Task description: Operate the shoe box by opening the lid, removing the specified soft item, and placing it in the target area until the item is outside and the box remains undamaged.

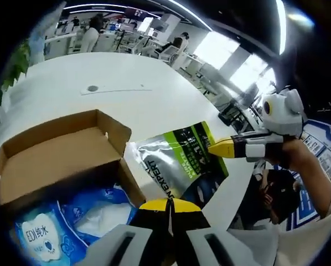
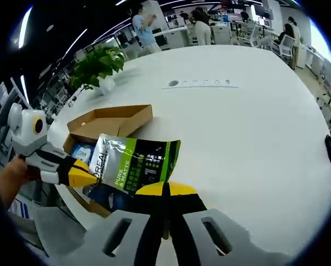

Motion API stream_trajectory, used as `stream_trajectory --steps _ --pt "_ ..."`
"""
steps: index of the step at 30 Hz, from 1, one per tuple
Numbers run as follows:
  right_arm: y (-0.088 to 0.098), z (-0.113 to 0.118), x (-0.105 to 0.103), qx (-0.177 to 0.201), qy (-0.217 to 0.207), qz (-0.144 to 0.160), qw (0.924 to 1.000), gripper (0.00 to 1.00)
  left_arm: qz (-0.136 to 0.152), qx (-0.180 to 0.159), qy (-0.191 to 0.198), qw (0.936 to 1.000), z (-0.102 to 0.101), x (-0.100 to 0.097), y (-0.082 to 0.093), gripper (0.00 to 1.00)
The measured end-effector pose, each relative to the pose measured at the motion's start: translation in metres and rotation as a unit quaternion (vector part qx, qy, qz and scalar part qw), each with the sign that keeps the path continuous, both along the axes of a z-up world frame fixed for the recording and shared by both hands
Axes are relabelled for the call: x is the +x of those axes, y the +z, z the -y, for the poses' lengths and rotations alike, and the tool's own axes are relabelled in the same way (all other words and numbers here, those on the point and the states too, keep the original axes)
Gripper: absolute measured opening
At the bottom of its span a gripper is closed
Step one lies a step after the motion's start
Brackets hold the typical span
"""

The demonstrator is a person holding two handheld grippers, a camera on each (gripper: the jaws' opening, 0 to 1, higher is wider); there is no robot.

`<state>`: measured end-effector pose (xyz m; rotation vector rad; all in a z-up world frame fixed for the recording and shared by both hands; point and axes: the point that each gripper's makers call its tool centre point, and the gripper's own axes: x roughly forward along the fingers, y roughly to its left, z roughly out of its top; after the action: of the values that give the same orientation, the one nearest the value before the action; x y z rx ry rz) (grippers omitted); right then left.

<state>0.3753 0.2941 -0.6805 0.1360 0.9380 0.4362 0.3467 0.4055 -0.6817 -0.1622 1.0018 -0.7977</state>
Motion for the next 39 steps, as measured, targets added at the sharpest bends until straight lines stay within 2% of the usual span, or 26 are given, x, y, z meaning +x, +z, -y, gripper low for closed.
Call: stream_trajectory --steps 10,21,28,39 --pt "-0.009 0.017 0.012 -0.01 -0.013 -0.008 0.9998 0.0 -0.013 0.023 -0.017 0.9995 0.017 0.012 -0.008 0.0" --pt "-0.028 0.025 0.022 -0.025 -0.019 -0.018 0.9993 0.0 -0.024 0.064 -0.045 0.9966 0.029 0.02 -0.027 0.0" --pt "-0.042 0.028 0.025 -0.036 -0.016 -0.026 0.9989 0.0 -0.026 0.098 -0.071 0.9924 0.033 0.023 -0.04 0.0" --pt "-0.062 0.031 0.033 -0.046 -0.016 -0.036 0.9981 0.0 -0.024 0.161 -0.132 0.9777 0.039 0.029 -0.063 0.0"
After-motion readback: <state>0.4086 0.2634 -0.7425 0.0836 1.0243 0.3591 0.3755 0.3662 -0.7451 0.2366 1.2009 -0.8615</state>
